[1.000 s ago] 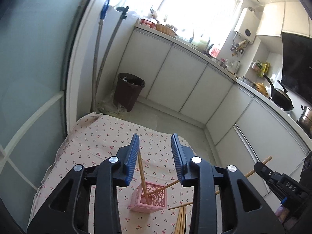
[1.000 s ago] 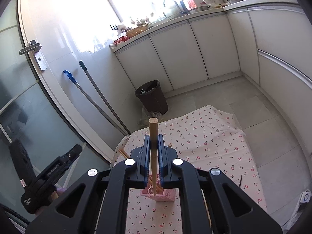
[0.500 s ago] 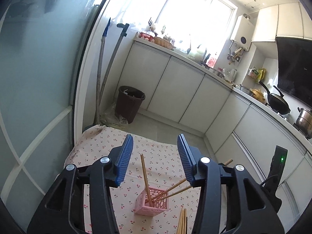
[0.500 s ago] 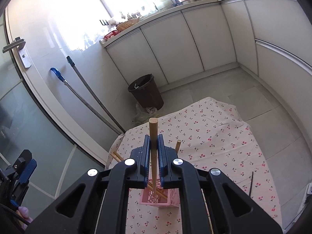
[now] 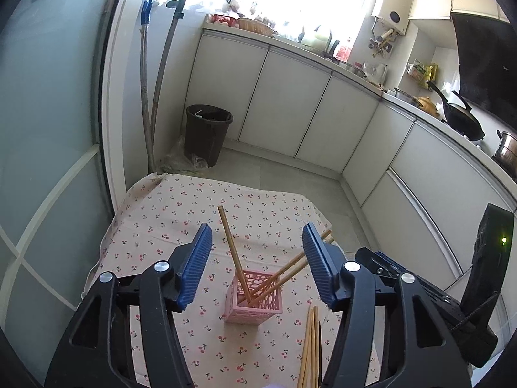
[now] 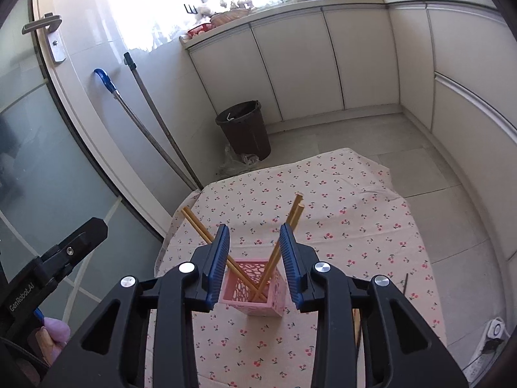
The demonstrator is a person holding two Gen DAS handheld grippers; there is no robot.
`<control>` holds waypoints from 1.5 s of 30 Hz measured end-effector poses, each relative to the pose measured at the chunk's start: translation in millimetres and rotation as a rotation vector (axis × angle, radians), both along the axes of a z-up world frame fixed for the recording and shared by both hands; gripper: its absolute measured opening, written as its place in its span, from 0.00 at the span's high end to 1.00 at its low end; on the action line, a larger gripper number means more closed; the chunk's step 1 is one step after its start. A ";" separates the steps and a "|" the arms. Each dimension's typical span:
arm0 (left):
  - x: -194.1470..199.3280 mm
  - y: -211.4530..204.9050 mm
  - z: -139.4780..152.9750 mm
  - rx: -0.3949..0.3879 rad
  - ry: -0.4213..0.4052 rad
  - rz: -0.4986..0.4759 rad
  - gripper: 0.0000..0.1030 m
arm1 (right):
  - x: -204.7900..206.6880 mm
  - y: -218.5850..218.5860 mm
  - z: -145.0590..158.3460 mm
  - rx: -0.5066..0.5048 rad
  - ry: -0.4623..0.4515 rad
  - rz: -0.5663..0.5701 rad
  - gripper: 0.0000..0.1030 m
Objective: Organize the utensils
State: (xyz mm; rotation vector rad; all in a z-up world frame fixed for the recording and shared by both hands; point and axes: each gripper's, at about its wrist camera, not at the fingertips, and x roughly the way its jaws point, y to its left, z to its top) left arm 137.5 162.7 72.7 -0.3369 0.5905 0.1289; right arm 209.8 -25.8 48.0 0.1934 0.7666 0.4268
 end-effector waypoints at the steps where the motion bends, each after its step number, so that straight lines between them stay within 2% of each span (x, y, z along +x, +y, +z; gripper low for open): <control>1: -1.3 -2.4 -3.3 0.006 0.010 0.001 0.35 | -2.8 -4.1 -2.0 -0.006 0.006 -0.007 0.63; 5: -3.9 -11.3 -24.4 0.021 0.062 0.002 0.30 | -13.8 -22.2 -13.0 -0.018 0.030 -0.033 0.54; 7: -3.5 -17.1 -37.1 0.031 0.098 -0.009 0.30 | -19.5 -27.0 -17.3 -0.049 0.031 -0.042 0.44; 11: -6.6 -26.3 -53.6 0.047 0.140 -0.029 0.26 | -32.7 -40.2 -28.3 -0.094 0.044 -0.060 0.32; 16: -11.1 -39.4 -69.8 0.049 0.174 -0.047 0.13 | -49.3 -71.7 -40.6 -0.107 0.082 -0.129 0.13; 18: -10.4 -45.5 -77.8 0.053 0.201 -0.065 0.11 | -53.6 -84.9 -45.0 -0.117 0.098 -0.150 0.10; 23: -10.2 -64.8 -95.8 0.101 0.246 -0.101 0.08 | -57.7 -112.5 -61.3 -0.153 0.177 -0.187 0.09; 27: -9.6 -77.7 -104.3 0.124 0.267 -0.132 0.07 | -62.8 -126.2 -73.4 -0.173 0.253 -0.171 0.09; 34: -3.1 -96.5 -126.8 0.159 0.339 -0.181 0.07 | -81.6 -153.4 -78.1 -0.211 0.303 -0.199 0.09; 40: 6.3 -102.5 -159.5 0.102 0.463 -0.233 0.07 | -86.6 -195.9 -77.9 -0.094 0.350 -0.301 0.09; 45: 14.2 -114.7 -194.7 0.083 0.572 -0.258 0.07 | -83.5 -227.5 -82.2 0.099 0.418 -0.356 0.09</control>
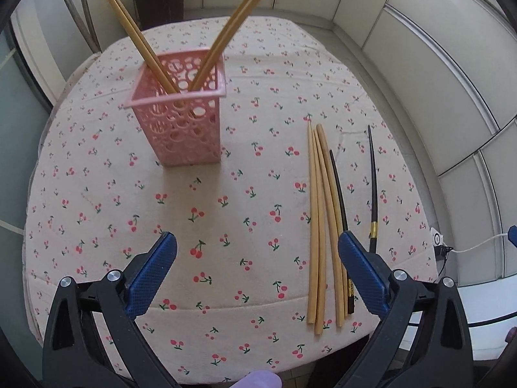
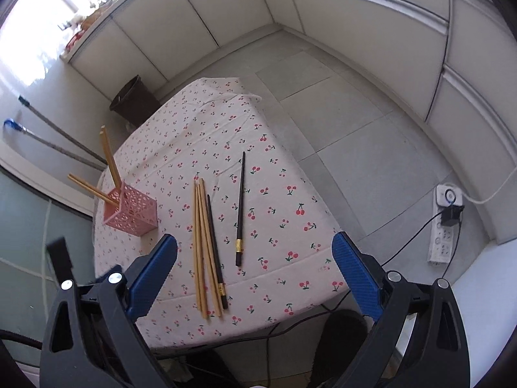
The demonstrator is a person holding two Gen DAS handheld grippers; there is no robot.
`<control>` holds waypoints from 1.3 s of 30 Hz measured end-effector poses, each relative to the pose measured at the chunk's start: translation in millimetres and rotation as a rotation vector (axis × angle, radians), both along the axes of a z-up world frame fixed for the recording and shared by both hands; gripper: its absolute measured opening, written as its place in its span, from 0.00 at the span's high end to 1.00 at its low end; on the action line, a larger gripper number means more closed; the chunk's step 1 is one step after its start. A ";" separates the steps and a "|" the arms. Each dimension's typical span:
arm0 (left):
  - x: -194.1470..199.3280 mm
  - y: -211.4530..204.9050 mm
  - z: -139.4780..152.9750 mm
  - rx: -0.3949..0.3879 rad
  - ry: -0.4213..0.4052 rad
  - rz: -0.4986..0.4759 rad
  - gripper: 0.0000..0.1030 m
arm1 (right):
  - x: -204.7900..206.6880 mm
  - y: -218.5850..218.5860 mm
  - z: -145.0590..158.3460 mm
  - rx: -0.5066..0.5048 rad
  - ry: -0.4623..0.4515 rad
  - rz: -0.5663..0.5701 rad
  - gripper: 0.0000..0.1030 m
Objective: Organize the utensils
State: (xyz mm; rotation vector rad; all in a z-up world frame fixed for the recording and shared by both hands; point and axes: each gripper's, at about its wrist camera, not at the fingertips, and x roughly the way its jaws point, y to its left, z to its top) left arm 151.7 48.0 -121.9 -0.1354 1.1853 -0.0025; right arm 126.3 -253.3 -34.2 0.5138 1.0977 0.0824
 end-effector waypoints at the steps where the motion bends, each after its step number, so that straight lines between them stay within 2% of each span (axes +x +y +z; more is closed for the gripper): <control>1: 2.2 -2.8 -5.5 0.000 0.016 0.000 0.07 | 0.7 -4.0 -1.1 0.034 0.005 -0.011 0.09; 6: 17.5 -34.1 -29.5 -0.024 0.074 -0.021 0.07 | 2.5 -13.3 -1.8 0.100 0.010 -0.042 0.09; 8: 27.2 -52.4 -31.2 0.000 0.055 -0.044 0.08 | 2.9 -17.9 -2.5 0.132 0.010 -0.050 0.09; 12: 55.8 -79.9 -26.4 0.060 -0.035 -0.070 0.14 | 3.8 -26.8 -7.3 0.193 0.024 -0.063 0.09; 14: 73.4 -82.9 -25.8 0.066 -0.061 -0.057 0.18 | 5.3 -29.7 -10.2 0.220 0.038 -0.065 0.09; 16: 90.9 -82.3 -29.2 0.069 -0.053 -0.052 0.31 | 6.3 -28.7 -11.6 0.247 0.046 -0.058 0.09; 19: 115.5 -81.3 -36.3 0.096 -0.034 -0.041 0.55 | 6.9 -23.4 -7.0 0.250 0.032 -0.021 0.09; 24: 134.7 -73.5 -39.0 0.096 -0.030 0.029 0.71 | 5.4 -24.0 2.0 0.236 -0.005 -0.012 0.09; 28: 141.1 -67.5 -46.1 0.096 -0.006 0.051 0.79 | 7.5 -34.2 -3.5 0.310 0.011 -0.036 0.09; 30: 144.7 -64.8 -49.9 0.084 0.007 0.062 0.79 | 8.7 -35.4 -6.3 0.334 0.024 -0.034 0.09; 35: 149.1 -60.7 -56.9 0.063 0.031 0.059 0.81 | 10.2 -31.6 -6.8 0.319 0.029 -0.027 0.09; 39: 151.6 -63.9 -59.1 0.085 0.035 0.030 0.88 | 12.5 -28.7 -10.9 0.298 0.047 -0.027 0.09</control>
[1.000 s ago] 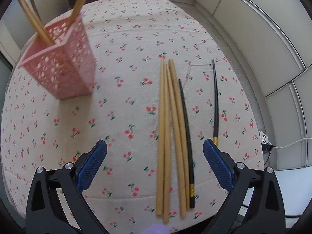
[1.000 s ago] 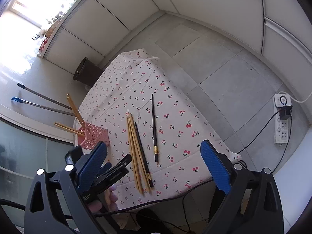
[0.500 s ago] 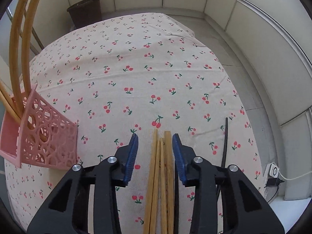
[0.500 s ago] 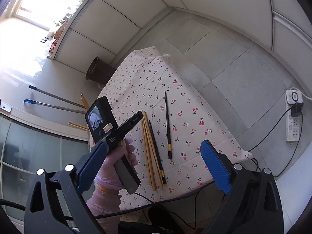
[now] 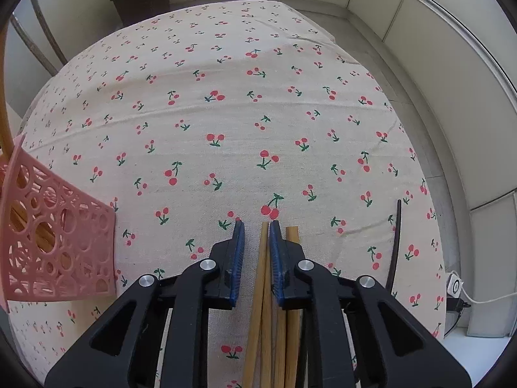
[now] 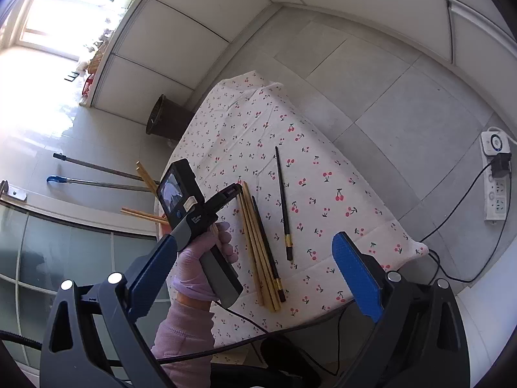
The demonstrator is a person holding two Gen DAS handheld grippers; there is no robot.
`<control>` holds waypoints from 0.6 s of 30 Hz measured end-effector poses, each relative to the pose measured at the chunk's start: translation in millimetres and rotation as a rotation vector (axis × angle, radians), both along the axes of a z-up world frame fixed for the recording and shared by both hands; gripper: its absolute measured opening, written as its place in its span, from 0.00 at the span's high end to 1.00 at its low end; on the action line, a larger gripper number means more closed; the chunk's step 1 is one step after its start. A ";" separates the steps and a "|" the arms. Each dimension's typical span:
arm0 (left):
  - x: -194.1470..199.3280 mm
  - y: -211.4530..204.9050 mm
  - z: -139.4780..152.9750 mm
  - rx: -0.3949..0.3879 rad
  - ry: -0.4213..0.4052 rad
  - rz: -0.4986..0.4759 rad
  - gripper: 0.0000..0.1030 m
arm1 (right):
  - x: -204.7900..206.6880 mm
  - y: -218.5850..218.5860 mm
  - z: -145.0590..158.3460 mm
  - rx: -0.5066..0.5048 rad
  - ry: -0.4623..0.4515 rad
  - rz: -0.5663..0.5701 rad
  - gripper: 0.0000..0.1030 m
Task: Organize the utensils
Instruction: 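Lower the left tool onto the loose wooden chopsticks and grasp one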
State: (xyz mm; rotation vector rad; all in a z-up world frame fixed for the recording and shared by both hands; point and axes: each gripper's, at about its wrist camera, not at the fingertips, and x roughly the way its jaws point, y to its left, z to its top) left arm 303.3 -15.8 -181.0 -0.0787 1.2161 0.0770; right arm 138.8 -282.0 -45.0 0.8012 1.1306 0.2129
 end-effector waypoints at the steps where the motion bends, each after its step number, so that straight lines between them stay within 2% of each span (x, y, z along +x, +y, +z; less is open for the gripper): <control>1: 2.4 -1.5 -1.7 0.006 -0.001 -0.007 0.91 | 1.5 1.3 -2.0 -0.013 0.006 0.000 0.09; 3: 3.7 -3.5 -2.9 0.014 -0.009 -0.021 0.96 | 4.0 3.1 -7.5 -0.046 0.029 0.001 0.09; 6: 1.7 -2.7 -2.5 0.015 -0.031 -0.029 0.97 | 11.2 7.2 -19.0 -0.089 0.072 0.006 0.09; 8: -6.6 2.3 3.6 -0.018 -0.056 -0.020 0.97 | 16.7 10.5 -25.8 -0.102 0.088 0.012 0.09; 11: -33.4 7.0 27.5 -0.040 -0.115 -0.044 0.97 | 30.7 25.7 -35.0 -0.132 0.093 0.048 0.09; 15: -81.8 21.7 67.8 -0.061 -0.200 -0.094 0.97 | 54.1 59.7 -45.6 -0.203 0.054 0.114 0.09; 18: -111.2 37.8 91.8 -0.078 -0.245 -0.107 0.97 | 67.9 84.3 -59.6 -0.234 0.066 0.150 0.09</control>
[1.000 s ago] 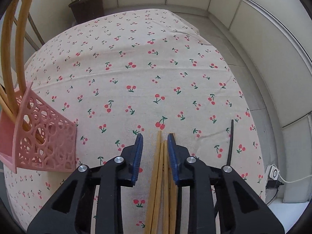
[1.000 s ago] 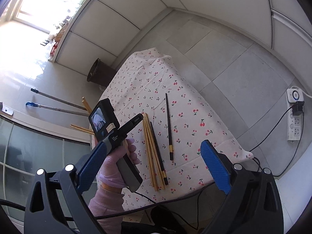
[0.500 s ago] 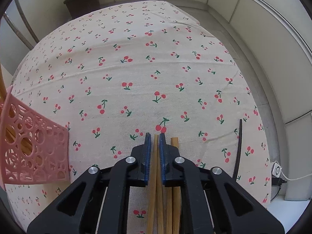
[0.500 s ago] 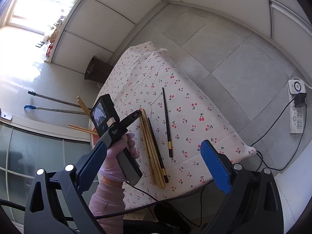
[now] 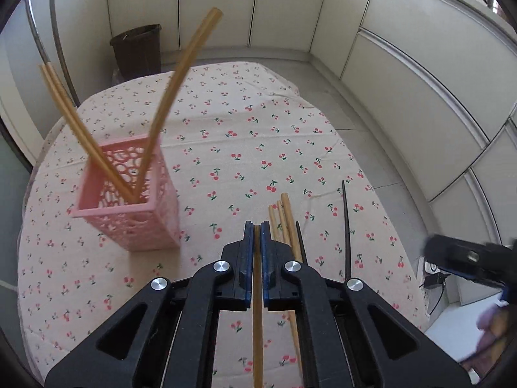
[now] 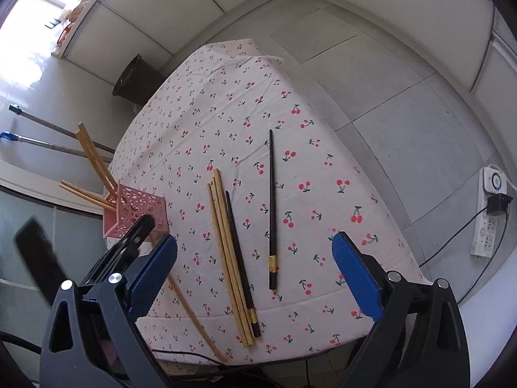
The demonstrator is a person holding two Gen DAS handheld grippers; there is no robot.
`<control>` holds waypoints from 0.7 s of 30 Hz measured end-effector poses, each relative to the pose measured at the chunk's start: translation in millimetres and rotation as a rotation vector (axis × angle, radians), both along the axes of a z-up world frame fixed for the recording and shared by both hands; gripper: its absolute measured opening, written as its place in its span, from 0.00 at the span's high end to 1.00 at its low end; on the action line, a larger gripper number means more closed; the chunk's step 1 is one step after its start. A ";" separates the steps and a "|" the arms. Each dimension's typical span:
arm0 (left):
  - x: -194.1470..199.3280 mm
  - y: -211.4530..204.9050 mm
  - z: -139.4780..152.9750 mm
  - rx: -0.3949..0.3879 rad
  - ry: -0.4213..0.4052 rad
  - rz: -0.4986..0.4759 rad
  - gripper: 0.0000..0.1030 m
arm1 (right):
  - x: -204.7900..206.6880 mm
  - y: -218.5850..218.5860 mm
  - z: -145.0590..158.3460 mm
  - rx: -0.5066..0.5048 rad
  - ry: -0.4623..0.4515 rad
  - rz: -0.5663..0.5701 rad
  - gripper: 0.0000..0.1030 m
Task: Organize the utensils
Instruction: 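Lower the left tool onto the loose wooden chopsticks and grasp one, then lift the left tool's chopstick while the right tool grasps another wooden chopstick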
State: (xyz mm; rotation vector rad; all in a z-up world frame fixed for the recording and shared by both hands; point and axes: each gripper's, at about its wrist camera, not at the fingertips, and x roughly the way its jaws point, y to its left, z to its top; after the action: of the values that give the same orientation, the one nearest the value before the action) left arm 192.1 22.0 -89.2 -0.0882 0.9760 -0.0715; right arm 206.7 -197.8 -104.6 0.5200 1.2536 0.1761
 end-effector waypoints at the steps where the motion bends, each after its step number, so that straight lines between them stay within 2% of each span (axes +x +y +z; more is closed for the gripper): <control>1: -10.5 6.0 6.7 -0.005 -0.014 0.000 0.97 | 4.5 7.7 -3.6 -0.011 0.000 0.006 0.09; 5: -45.9 35.2 29.6 -0.037 -0.064 0.014 0.97 | 20.8 33.6 -12.1 -0.044 -0.010 0.035 0.09; 8: -71.6 58.6 44.3 -0.092 -0.107 0.046 0.97 | 33.7 52.6 -15.3 -0.093 -0.034 0.067 0.09; 14: -97.1 84.3 58.8 -0.149 -0.161 0.105 0.97 | 62.5 76.8 -30.6 -0.169 -0.033 0.086 0.10; 17: -99.2 84.8 62.5 -0.156 -0.164 0.091 0.97 | 76.1 84.3 -43.0 -0.199 -0.010 0.102 0.17; 21: -103.4 88.2 64.7 -0.166 -0.165 0.078 0.97 | 88.4 92.4 -57.9 -0.245 0.012 0.117 0.39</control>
State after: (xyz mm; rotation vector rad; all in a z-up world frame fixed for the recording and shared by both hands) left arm 88.7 110.2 -24.5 -0.2688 0.7996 -0.0867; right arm 295.1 -105.4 -162.5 0.2371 1.2969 0.1154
